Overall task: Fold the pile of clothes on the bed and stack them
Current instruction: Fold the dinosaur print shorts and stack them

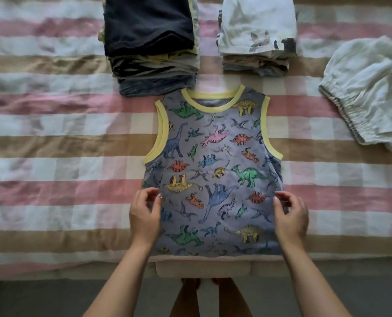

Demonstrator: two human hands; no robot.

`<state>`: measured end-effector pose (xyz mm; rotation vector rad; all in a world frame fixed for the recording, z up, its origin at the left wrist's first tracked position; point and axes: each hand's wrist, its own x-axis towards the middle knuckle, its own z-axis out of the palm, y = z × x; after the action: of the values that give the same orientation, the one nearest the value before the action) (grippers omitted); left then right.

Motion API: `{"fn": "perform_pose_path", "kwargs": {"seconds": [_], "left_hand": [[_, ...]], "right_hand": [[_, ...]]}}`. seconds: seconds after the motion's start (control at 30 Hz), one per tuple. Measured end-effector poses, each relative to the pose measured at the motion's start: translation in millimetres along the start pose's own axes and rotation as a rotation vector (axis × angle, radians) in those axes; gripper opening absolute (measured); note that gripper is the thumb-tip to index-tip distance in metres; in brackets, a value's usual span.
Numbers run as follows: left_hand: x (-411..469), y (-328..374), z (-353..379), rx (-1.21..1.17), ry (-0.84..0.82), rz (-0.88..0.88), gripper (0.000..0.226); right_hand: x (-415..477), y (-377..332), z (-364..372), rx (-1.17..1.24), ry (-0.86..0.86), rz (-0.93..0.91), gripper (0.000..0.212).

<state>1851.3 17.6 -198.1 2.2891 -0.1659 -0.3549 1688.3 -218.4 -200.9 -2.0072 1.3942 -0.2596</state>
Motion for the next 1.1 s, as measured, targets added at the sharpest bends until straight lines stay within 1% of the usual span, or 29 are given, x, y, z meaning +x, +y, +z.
{"fn": "perform_pose_path", "kwargs": {"seconds": [0.1,0.23,0.3,0.37,0.43,0.47,0.57,0.67,0.73,0.83,0.9,1.0,1.1], "left_hand": [[46,26,20,-0.005,-0.068,0.081,0.012],[130,54,48,0.050,-0.029,0.124,0.017],[169,61,60,0.160,0.006,0.198,0.022],[197,65,67,0.273,0.010,0.245,0.034],[217,63,72,0.353,0.003,0.262,0.042],[225,62,74,0.385,-0.002,0.259,0.044],[241,62,73,0.429,-0.005,0.227,0.038],[250,67,65,0.468,0.013,0.246,0.024],[252,73,58,0.438,0.016,0.300,0.017],[253,87,47,0.365,0.057,0.318,0.014],[259,98,40,0.278,0.113,0.272,0.017],[264,113,30,0.120,0.187,0.192,0.019],[251,114,25,-0.026,0.120,0.167,0.016]], "right_hand": [[48,-36,16,-0.006,-0.038,-0.158,0.014],[134,-77,41,-0.067,-0.049,-0.297,0.015],[174,-93,53,-0.129,-0.062,-0.335,0.022],[202,-105,63,-0.184,-0.070,-0.351,0.034],[221,-111,73,-0.249,-0.088,-0.343,0.045],[228,-112,77,-0.284,-0.097,-0.333,0.048],[239,-112,80,-0.319,-0.117,-0.311,0.040],[247,-115,74,-0.220,-0.194,-0.317,0.025],[252,-121,64,-0.147,-0.247,-0.321,0.017],[261,-135,48,-0.197,-0.226,-0.345,0.013],[269,-150,38,-0.188,-0.174,-0.367,0.014],[276,-172,29,-0.080,-0.088,-0.390,0.016],[266,-173,24,-0.062,-0.100,-0.418,0.015]]}}
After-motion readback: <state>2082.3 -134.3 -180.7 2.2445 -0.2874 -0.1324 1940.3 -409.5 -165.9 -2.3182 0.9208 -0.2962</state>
